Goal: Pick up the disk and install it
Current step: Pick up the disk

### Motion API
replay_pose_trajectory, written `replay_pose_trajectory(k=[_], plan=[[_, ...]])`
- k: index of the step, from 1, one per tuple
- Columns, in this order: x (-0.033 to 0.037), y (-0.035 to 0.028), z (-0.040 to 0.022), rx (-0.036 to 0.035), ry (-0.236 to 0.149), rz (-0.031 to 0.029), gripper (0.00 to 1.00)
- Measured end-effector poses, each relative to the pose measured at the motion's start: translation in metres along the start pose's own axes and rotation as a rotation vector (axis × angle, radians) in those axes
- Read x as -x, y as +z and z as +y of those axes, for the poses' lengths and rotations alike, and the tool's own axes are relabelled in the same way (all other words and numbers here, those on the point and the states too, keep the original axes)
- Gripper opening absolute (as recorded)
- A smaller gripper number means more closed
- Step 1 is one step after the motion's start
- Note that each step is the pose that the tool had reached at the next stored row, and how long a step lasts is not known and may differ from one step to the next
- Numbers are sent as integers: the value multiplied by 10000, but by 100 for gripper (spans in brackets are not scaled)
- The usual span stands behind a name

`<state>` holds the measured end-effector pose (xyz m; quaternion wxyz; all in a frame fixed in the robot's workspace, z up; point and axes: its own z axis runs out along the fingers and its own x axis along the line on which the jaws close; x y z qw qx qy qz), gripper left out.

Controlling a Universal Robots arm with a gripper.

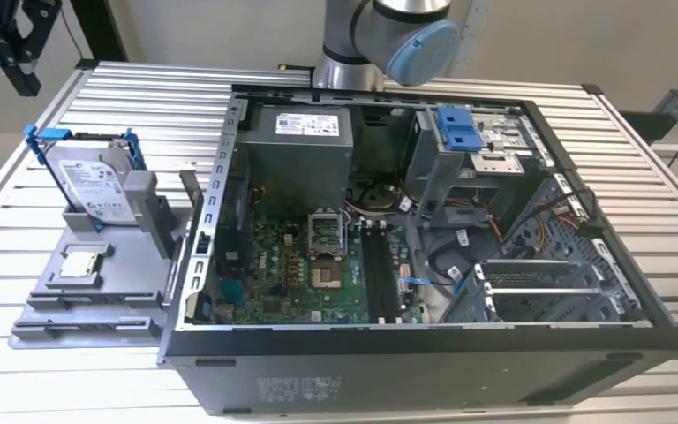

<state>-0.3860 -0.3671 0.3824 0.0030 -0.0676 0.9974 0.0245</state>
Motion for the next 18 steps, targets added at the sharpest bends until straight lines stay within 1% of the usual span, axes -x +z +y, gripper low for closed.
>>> replay_pose_trajectory(k=[10,18], plan=[[0,0,0,10,-1030,50,0],[0,-1,0,18,-1960,95,0]])
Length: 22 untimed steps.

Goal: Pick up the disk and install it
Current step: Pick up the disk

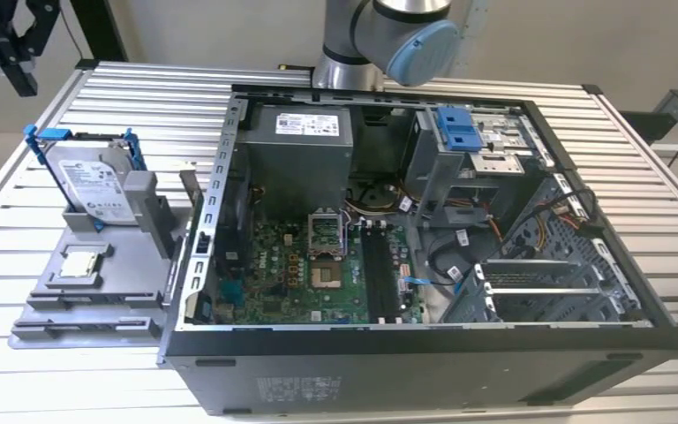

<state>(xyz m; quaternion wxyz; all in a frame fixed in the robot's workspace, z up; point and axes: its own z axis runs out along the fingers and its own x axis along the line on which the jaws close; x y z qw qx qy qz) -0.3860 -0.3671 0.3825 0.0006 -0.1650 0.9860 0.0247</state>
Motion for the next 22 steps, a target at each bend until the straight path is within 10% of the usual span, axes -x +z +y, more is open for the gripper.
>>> replay_pose_trajectory(k=[22], plan=[[0,-6,0,24,-2887,142,0]])
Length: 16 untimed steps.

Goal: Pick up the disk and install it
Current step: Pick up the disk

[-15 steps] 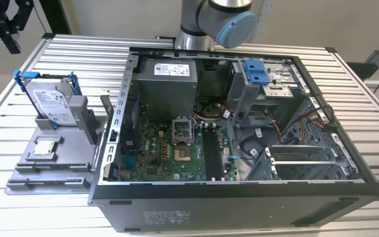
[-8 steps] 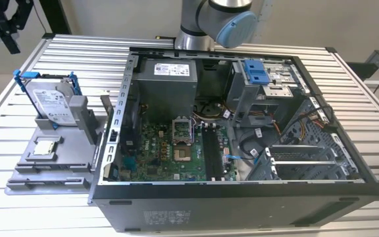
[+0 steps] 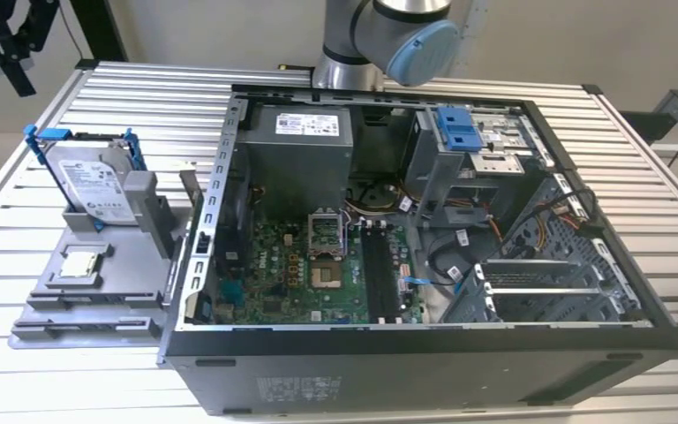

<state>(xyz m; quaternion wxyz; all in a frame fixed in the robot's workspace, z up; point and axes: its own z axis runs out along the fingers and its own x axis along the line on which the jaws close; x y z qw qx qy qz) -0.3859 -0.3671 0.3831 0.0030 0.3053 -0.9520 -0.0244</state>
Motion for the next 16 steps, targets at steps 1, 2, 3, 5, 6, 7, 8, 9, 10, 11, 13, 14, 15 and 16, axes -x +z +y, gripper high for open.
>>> replay_pose_trajectory(k=[1,2,3,5,6,7,8,9,10,11,13,14,15,16], plan=[[0,0,0,1,-123,6,0],[0,0,0,2,-255,12,0],[0,0,0,3,-384,18,0],[0,0,0,6,-654,32,0],[0,0,0,7,-790,39,0],[0,0,0,8,-907,44,0],[0,-1,0,9,-1043,51,0],[0,0,0,11,-1177,58,0],[0,0,0,12,-1318,64,0],[0,0,0,12,-1463,72,0],[0,0,0,15,-1754,86,0],[0,0,0,16,-1903,92,0],[0,0,0,17,-2056,100,0],[0,-1,0,19,-2200,108,0]])
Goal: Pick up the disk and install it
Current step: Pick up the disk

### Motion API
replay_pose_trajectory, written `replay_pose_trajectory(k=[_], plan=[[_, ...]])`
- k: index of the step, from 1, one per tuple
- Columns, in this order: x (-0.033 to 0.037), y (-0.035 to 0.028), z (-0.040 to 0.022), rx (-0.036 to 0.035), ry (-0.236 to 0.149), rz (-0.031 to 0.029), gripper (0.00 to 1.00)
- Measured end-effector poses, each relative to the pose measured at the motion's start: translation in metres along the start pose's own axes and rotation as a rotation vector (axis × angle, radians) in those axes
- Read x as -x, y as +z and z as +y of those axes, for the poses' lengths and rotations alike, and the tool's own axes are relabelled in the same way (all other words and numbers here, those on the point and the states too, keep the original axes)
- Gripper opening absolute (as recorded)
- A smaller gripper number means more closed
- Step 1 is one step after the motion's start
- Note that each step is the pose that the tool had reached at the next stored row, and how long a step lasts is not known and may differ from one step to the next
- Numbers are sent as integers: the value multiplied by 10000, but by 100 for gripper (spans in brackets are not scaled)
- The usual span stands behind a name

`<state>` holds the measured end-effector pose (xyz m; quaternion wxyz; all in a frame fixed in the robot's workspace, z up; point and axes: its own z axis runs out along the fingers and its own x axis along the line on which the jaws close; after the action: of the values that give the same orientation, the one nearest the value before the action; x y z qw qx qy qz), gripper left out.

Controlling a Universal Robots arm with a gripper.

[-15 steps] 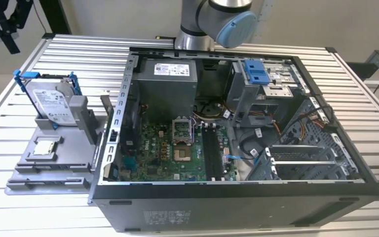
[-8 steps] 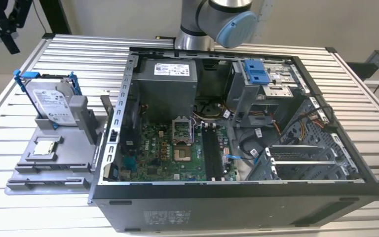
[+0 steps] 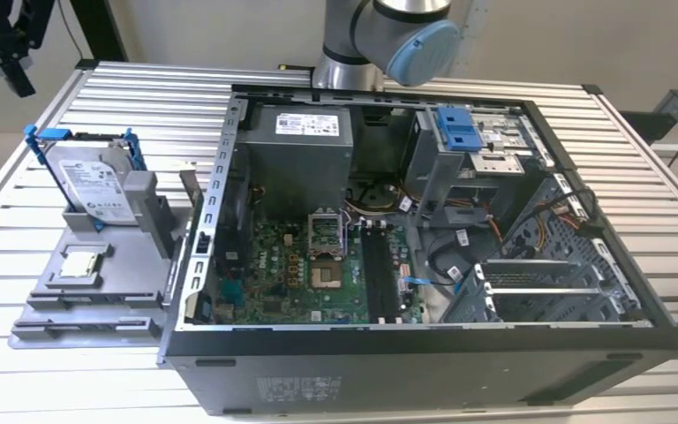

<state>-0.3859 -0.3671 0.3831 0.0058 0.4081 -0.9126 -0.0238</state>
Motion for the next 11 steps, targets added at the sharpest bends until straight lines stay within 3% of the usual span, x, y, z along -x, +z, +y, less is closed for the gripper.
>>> replay_pose_trajectory(k=[11], plan=[[1,0,1,12,-1469,71,0]])
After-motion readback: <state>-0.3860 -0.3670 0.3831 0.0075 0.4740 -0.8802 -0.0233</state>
